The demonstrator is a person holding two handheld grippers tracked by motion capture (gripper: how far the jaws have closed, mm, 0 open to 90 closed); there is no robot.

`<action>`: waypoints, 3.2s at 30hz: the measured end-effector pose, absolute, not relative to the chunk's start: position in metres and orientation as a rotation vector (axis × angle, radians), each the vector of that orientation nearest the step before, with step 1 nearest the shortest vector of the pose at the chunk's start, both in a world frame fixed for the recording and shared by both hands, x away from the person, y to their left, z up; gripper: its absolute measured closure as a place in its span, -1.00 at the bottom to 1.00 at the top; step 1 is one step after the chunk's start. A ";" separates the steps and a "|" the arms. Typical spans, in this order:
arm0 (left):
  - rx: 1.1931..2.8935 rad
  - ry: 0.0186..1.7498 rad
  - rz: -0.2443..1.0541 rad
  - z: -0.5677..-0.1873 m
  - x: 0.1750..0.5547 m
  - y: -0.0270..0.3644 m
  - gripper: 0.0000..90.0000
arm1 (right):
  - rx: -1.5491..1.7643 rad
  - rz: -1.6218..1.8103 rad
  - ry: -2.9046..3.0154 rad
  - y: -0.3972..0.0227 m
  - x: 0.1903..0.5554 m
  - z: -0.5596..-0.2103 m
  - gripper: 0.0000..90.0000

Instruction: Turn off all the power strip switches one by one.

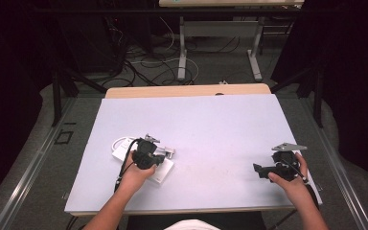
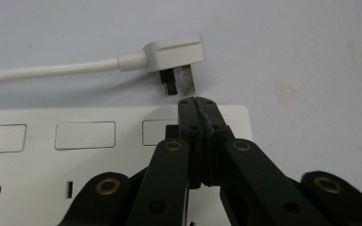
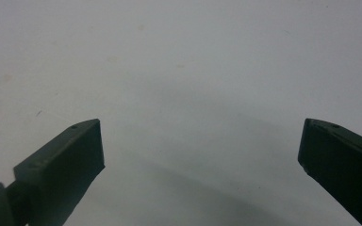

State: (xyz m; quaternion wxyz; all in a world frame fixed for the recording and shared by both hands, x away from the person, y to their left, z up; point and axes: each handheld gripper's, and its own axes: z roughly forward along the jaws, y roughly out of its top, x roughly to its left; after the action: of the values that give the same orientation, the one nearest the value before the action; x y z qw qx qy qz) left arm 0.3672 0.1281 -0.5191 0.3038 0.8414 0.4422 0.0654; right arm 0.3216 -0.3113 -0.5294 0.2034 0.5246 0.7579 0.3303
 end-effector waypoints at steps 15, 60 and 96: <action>2.238 1.153 0.136 -0.522 0.367 0.126 1.00 | 1.463 0.921 2.112 -0.312 0.321 -0.529 -0.99; 2.098 1.215 0.273 -0.497 0.363 0.166 0.34 | 1.460 0.921 2.109 -0.313 0.322 -0.530 -0.99; 1.854 1.316 0.360 -0.501 0.352 0.243 -0.89 | 1.477 0.917 2.102 -0.316 0.322 -0.531 -0.99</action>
State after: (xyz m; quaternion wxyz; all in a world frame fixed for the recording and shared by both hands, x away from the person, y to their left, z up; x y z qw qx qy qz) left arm 0.3522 0.2434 -0.5014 0.4076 0.7355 0.5219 0.1430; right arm 0.3223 -0.3163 -0.5306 0.2055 0.5300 0.7541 0.3288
